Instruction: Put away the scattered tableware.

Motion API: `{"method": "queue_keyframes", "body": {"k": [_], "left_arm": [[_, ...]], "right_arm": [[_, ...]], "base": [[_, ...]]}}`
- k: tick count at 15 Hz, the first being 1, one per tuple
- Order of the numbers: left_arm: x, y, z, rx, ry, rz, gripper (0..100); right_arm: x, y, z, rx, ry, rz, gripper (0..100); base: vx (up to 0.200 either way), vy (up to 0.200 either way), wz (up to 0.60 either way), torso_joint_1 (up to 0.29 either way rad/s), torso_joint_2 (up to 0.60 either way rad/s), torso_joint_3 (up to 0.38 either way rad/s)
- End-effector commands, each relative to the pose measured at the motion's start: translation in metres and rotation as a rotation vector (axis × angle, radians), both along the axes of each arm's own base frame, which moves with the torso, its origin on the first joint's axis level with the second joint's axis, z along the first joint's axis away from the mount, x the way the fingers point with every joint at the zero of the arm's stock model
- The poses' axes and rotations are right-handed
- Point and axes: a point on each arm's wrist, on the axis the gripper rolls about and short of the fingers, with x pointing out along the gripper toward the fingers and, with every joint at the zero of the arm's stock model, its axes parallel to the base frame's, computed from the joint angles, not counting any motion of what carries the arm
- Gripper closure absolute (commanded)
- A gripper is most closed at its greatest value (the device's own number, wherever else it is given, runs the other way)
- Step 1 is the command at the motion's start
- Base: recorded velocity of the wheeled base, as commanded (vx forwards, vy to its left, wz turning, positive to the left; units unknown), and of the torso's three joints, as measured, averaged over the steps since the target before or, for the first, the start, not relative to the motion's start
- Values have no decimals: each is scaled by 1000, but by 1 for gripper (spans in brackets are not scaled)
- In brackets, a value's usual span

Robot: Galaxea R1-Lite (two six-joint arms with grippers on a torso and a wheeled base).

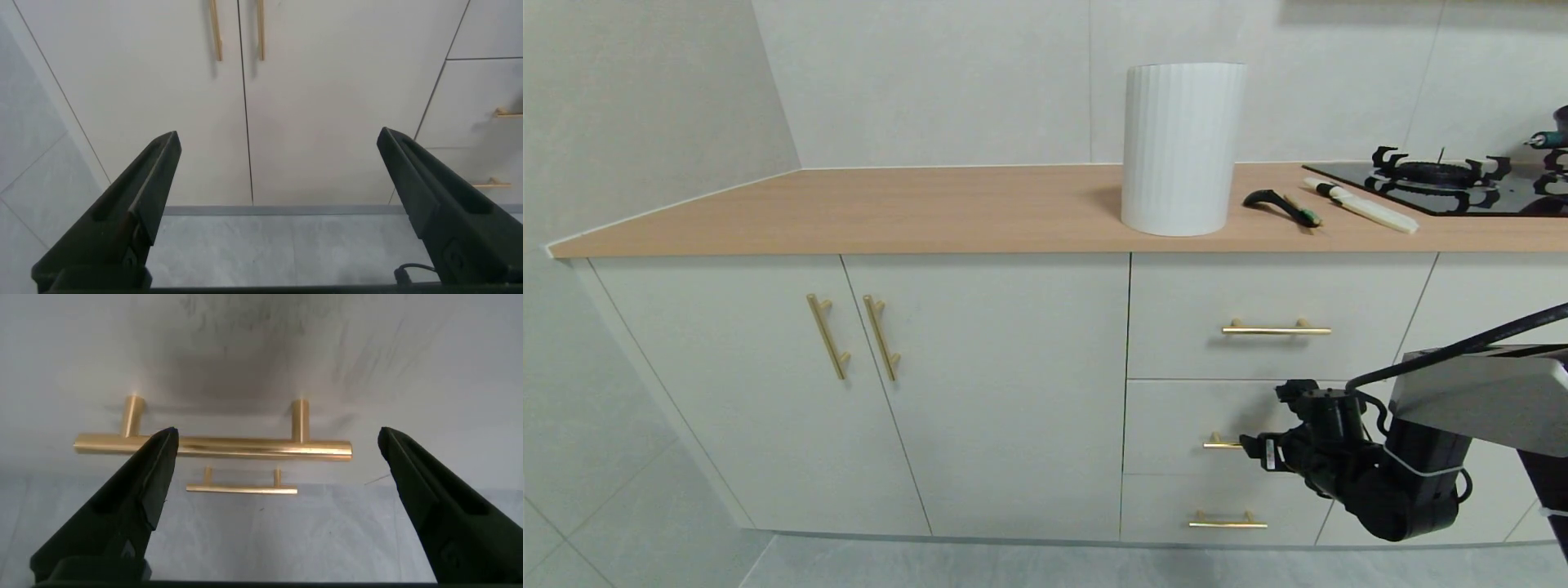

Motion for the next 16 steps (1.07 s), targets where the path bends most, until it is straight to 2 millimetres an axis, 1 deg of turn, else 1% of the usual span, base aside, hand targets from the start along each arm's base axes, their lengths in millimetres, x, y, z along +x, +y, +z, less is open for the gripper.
{"method": "queue_keyframes", "body": {"k": [1, 3, 8, 16], "left_arm": [[0, 0, 0, 0, 0, 0, 0], [0, 0, 0, 0, 0, 0, 0], [0, 0, 0, 0, 0, 0, 0], [0, 0, 0, 0, 0, 0, 0]], "right_arm": [[1, 0, -8, -4, 12, 0, 0], [3, 0, -14, -18, 22, -10, 0], [3, 0, -21, -31, 47, -12, 0], [-4, -1, -24, -60, 103, 1, 0]], "base": [[0, 0, 0, 0, 0, 0], [0, 0, 0, 0, 0, 0], [0, 0, 0, 0, 0, 0], [0, 0, 0, 0, 0, 0]]}}
